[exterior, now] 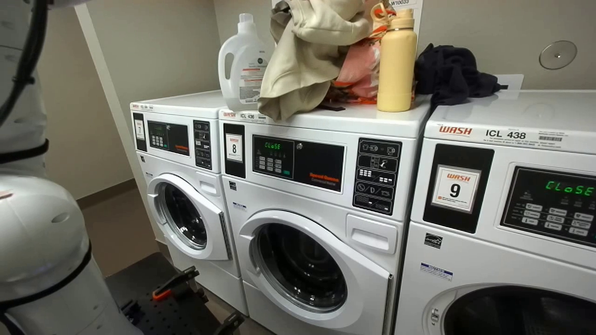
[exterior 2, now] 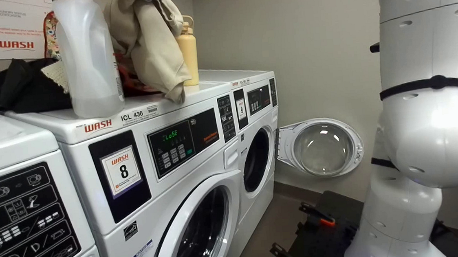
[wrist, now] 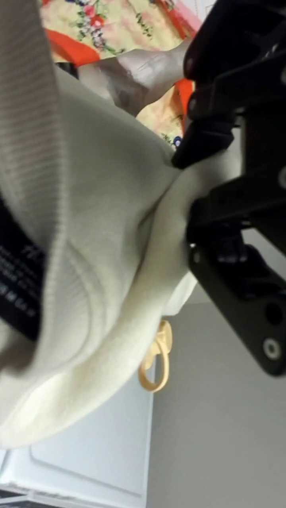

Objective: Put the beige sweatshirt in the bag

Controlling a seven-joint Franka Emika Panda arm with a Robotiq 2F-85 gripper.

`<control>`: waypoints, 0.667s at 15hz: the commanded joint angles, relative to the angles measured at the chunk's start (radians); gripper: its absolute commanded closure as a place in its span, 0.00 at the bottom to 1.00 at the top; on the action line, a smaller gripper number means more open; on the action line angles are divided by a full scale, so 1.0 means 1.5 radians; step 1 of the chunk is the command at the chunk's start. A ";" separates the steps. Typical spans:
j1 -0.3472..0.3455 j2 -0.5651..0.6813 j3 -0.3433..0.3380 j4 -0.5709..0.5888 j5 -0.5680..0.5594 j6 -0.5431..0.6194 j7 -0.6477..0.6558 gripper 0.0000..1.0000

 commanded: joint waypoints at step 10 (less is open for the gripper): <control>0.023 0.221 -0.016 0.320 -0.115 0.006 0.016 0.95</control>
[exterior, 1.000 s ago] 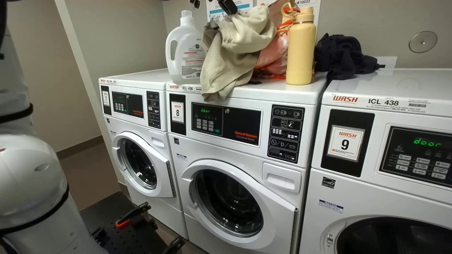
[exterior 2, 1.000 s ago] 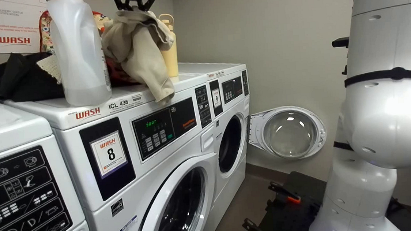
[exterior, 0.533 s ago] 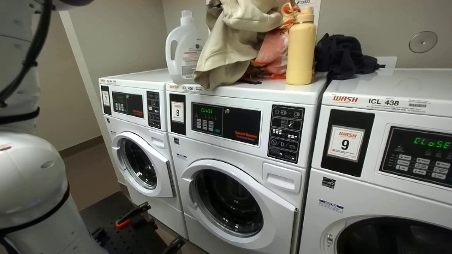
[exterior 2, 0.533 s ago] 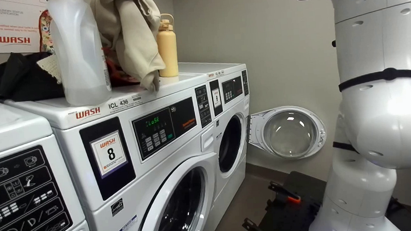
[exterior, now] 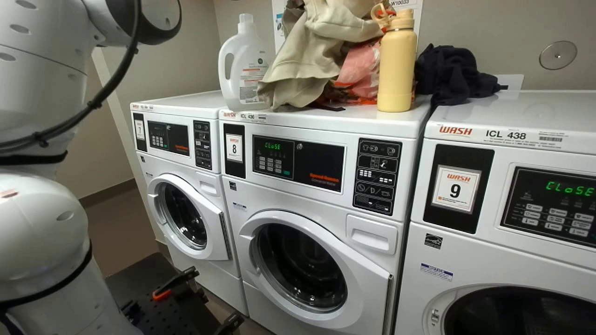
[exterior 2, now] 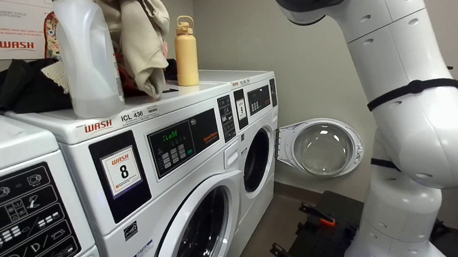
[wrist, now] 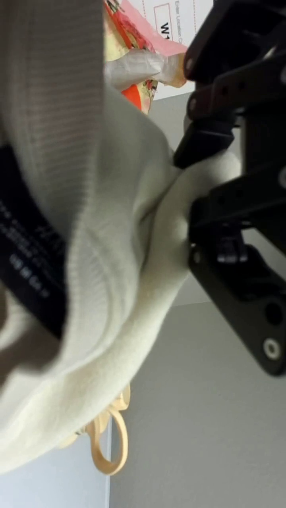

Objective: Put the beige sweatshirt in the bag

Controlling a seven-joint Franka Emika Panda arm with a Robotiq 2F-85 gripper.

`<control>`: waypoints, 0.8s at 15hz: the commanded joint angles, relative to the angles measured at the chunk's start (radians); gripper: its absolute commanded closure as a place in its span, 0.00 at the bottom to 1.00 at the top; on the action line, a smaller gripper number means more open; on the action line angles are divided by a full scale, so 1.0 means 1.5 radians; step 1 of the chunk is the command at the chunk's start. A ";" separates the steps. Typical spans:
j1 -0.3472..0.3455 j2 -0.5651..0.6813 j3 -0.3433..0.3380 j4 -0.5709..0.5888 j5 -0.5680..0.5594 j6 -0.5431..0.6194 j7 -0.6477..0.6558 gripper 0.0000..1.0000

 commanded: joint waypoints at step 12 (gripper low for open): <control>-0.031 0.091 0.006 0.216 0.007 0.118 -0.099 0.95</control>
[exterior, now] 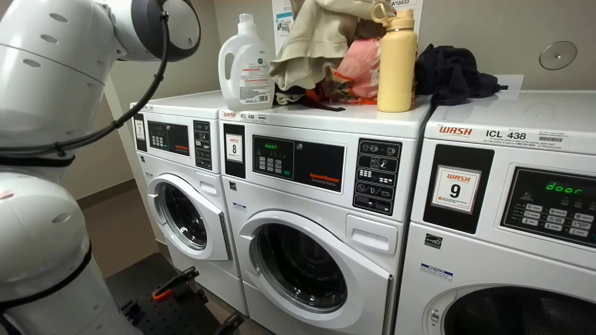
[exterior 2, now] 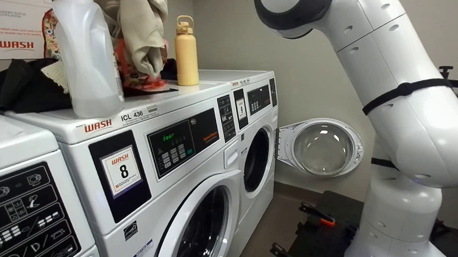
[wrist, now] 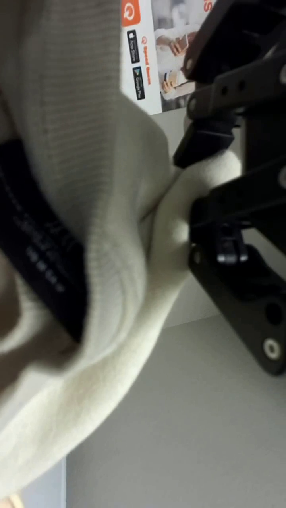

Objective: Put the beige sweatshirt in the bag

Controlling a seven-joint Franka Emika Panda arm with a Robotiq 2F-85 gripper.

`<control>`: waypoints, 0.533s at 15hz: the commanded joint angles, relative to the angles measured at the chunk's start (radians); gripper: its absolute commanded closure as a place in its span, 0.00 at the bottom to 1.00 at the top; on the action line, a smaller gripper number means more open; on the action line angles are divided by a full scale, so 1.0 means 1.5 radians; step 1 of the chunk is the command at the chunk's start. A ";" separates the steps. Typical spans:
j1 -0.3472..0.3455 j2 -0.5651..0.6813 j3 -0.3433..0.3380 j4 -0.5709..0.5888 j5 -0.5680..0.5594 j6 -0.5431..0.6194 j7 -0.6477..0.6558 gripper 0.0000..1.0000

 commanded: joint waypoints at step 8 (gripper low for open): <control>-0.029 0.042 0.028 0.084 0.058 0.113 -0.164 0.95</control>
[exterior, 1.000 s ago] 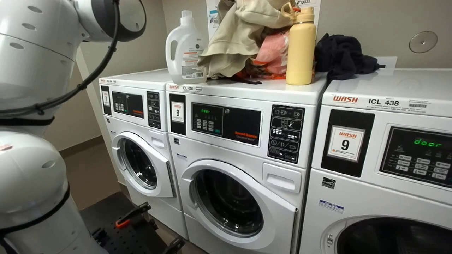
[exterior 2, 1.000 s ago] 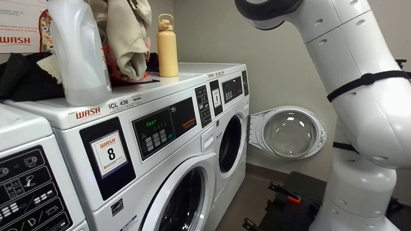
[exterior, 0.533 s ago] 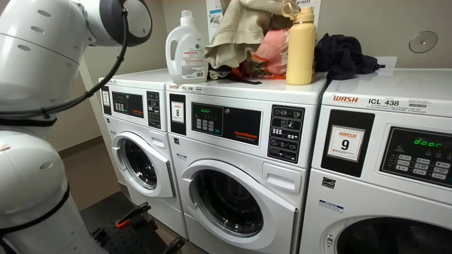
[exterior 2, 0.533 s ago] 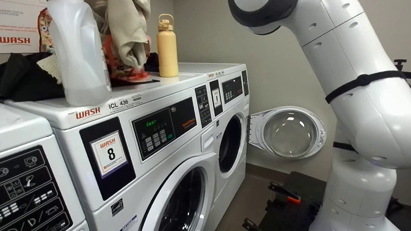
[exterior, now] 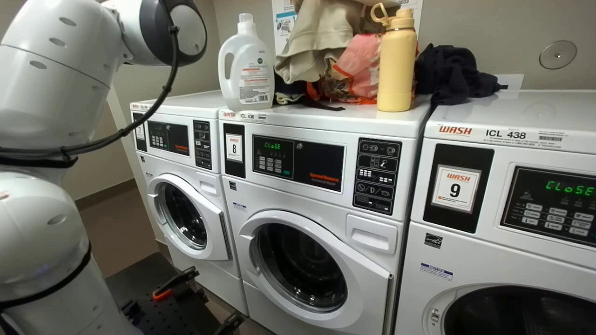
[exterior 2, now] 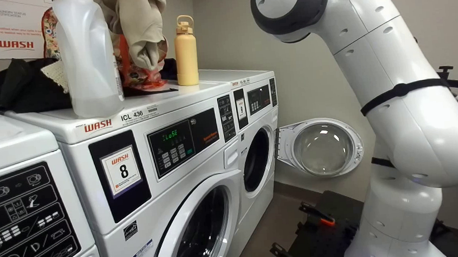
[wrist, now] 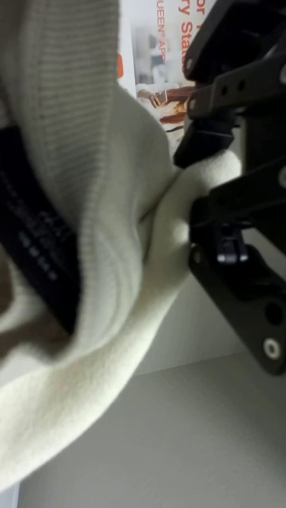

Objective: Put the beige sweatshirt in the bag

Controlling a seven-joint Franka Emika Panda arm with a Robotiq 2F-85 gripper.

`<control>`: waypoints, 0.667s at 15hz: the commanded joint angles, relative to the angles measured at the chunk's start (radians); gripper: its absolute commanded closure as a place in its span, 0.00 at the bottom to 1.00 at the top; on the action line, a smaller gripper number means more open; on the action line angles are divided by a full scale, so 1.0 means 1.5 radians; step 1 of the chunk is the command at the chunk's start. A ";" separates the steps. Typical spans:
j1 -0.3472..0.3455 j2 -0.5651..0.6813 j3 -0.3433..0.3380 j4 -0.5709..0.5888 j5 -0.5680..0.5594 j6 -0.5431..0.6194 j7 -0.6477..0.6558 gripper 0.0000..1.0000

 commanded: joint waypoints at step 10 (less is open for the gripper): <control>-0.012 0.088 -0.004 0.099 0.291 0.085 -0.250 0.95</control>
